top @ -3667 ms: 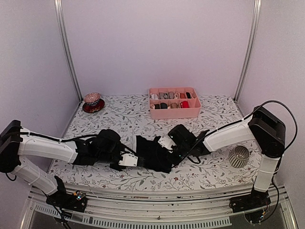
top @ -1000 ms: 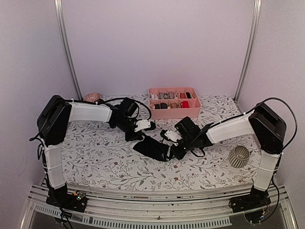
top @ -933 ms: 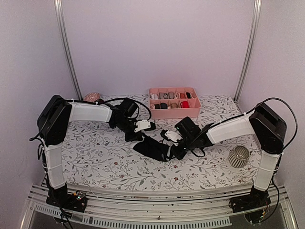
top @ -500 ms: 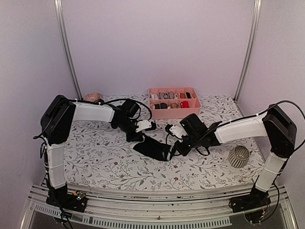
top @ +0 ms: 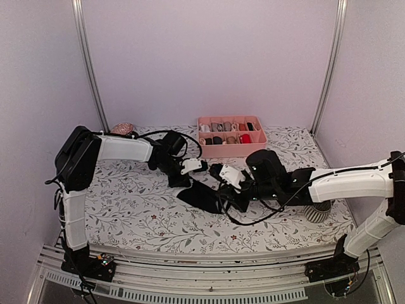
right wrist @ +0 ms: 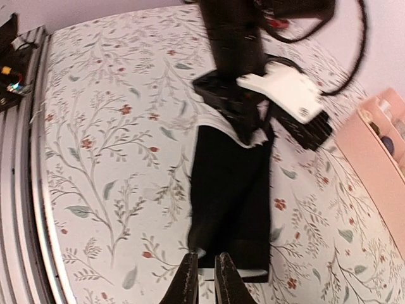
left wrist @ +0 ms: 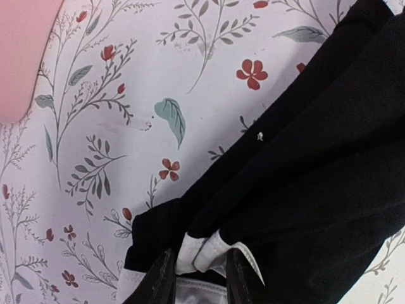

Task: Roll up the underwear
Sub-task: Fold the underwear at the center of the board.

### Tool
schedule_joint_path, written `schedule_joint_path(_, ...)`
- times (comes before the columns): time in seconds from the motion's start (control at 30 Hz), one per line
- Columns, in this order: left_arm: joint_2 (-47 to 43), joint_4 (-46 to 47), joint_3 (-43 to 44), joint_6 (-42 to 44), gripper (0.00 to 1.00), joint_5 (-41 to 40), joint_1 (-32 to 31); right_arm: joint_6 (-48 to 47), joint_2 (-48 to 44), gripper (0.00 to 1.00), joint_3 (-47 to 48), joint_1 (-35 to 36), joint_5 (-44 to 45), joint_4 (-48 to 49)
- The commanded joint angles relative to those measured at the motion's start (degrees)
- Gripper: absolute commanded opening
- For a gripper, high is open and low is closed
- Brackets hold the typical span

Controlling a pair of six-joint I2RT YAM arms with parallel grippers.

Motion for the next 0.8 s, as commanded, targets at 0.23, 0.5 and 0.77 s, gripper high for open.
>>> schedule_joint_path(0.23, 1.17, -1.07, 1.61, -0.33, 0.33, -0.28, 0.48, -5.97, 19.19, 0.09, 15.45, 6.43, -0.64, -5.04)
schedule_joint_path(0.5, 1.17, -1.27, 1.76, 0.26, 0.35, -0.86, 0.48, -2.06, 21.21, 0.07, 14.88, 3.63, 7.1, -6.23)
schedule_joint_path(0.77, 1.02, -1.27, 2.35, -0.13, 0.43, -1.32, 0.56, 0.19, 21.94, 0.07, 12.44, -0.15, 10.93, -8.06)
